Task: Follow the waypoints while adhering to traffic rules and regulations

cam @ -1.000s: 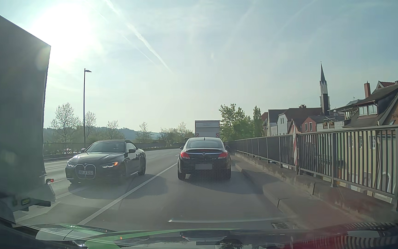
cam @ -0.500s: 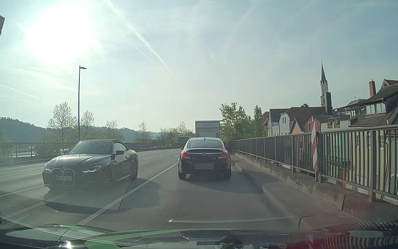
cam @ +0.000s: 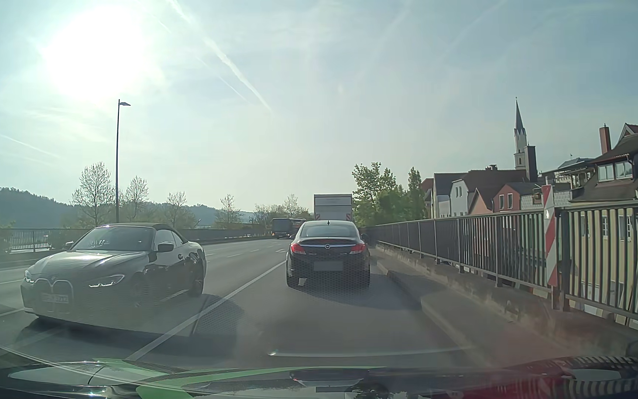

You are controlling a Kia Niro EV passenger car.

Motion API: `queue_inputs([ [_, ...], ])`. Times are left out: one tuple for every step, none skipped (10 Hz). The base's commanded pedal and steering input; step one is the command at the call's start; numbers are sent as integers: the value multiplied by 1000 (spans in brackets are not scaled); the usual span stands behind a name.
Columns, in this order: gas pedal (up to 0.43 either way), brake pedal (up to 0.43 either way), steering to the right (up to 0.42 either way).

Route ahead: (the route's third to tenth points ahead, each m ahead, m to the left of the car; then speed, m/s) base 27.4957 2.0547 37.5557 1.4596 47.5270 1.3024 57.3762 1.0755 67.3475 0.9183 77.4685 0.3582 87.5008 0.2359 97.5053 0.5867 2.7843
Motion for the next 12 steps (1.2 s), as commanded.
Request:
queue_inputs([
  [0, 0, 0],
  [0, 0, 0],
  [0, 0, 0],
  [0, 0, 0],
  [0, 0, 0],
  [0, 0, 0],
  [0, 0, 0],
  [0, 0, 0],
  [0, 0, -1],
  [0, 0, -2],
  [0, 0, -2],
  [0, 0, -2],
])
